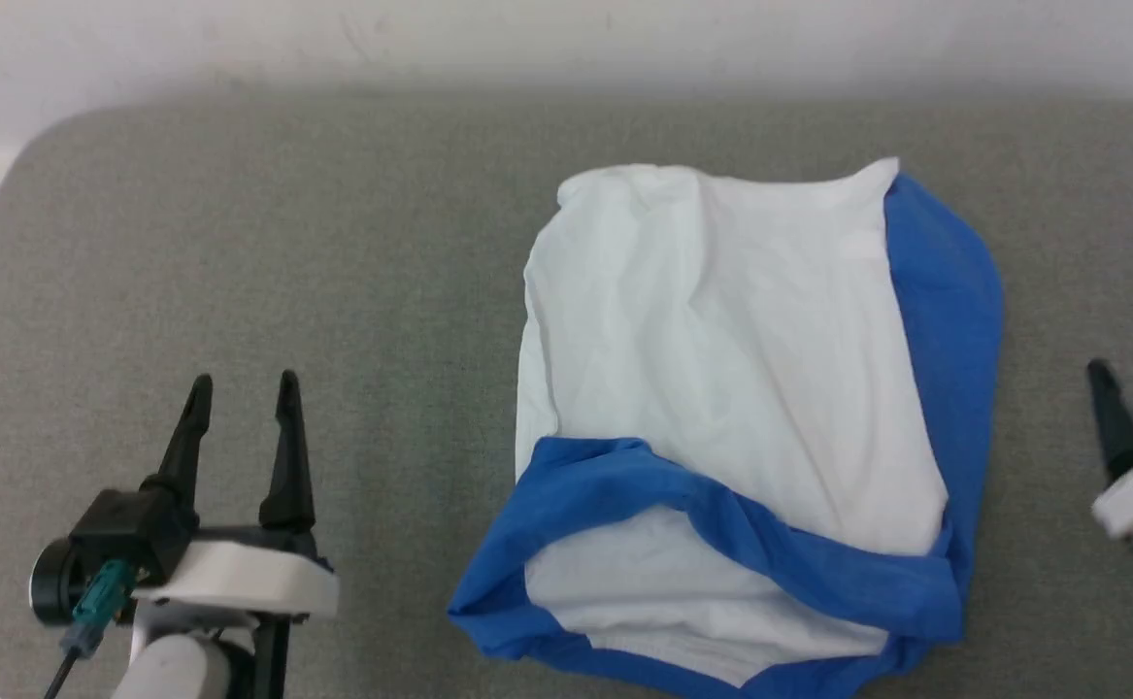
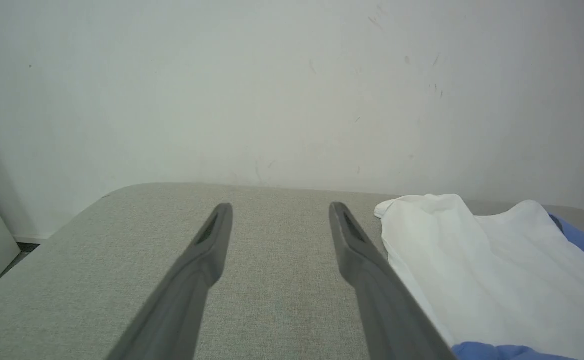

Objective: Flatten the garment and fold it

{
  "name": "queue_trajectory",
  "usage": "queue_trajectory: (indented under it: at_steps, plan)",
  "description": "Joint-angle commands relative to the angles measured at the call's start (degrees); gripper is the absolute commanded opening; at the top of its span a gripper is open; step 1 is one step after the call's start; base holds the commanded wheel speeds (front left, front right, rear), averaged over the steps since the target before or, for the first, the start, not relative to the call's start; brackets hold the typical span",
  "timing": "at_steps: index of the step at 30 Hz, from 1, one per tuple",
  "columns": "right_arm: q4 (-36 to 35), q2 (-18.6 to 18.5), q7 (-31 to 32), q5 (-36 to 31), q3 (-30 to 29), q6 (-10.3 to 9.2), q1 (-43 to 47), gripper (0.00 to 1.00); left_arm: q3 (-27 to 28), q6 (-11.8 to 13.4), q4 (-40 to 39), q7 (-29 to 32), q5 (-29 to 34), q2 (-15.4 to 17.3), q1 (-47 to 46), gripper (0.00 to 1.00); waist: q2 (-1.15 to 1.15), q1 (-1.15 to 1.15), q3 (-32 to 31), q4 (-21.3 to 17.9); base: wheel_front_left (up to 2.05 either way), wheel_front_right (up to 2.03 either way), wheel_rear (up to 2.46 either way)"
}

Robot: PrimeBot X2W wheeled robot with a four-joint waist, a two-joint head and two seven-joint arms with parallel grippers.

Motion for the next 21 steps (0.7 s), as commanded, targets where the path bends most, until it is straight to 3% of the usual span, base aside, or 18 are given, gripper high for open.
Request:
queue_trajectory:
  at_steps: [1,5,12,16,21]
  plan:
    - [0.83,-0.71,0.27,0.66,-0.24,-0.03,-2.00,1.00,-0.15,-0.42,-0.55,-0.27,0.54,-0.23,-1.17,1.00,0.00,-0.01,4.32,1.34,0.00,0.00,0.00]
    - [11.15,-6.31,4.05,3.79,-0.67,-0.03,-13.47,1.00,-0.35,-0.14,-4.38,-0.27,1.99,-1.84,-3.69,1.00,0.00,-0.01,10.26,2.55,0.00,0.00,0.00]
    - [23.38,-14.33,17.04,6.76,2.01,-0.03,-31.21,1.00,-0.56,-0.63,-9.83,-0.27,4.95,-4.81,-7.61,1.00,0.00,-0.01,19.30,4.81,0.00,0.00,0.00]
    - [26.56,-16.64,23.20,7.16,3.70,-0.03,-38.95,1.00,-0.37,-1.29,-11.89,-0.27,6.37,-6.15,-9.49,1.00,0.00,-0.01,23.50,5.88,0.00,0.00,0.00]
    - [29.82,-16.70,26.92,6.60,5.63,-0.03,-45.23,1.00,-0.14,-2.10,-13.10,-0.27,7.93,-7.48,-10.96,1.00,0.00,-0.01,26.94,6.65,0.00,0.00,0.00]
